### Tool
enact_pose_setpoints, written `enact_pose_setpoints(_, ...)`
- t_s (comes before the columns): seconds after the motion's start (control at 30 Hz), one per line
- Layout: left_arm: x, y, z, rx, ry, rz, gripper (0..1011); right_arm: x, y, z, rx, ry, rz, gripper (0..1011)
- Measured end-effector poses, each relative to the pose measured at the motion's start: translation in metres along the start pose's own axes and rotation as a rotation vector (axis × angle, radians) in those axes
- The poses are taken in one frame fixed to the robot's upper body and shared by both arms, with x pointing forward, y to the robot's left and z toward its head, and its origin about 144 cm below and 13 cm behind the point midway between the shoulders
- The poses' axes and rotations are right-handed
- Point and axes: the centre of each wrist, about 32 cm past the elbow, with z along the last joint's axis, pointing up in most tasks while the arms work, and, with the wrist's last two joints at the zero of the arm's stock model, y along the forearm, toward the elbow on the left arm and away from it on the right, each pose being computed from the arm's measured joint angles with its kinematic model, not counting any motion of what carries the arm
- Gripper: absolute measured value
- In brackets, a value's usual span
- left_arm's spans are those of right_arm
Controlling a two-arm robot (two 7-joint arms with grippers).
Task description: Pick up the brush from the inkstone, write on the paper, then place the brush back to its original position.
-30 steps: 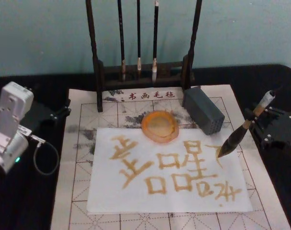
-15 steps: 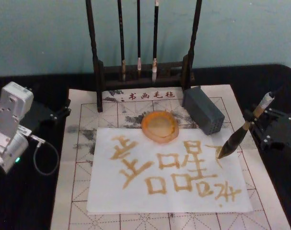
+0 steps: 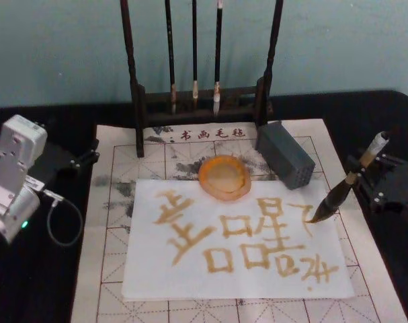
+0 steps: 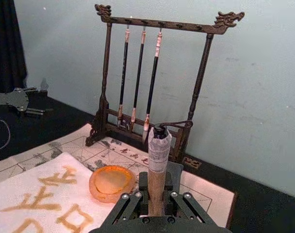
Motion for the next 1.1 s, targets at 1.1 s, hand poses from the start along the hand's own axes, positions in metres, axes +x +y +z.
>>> enact_pose_setpoints(1.1, 0.0, 0.0, 0.0, 0.0, 0.0, 0.0, 1001, 0.006, 0.005, 0.017, 0.088, 0.106, -0.012, 182)
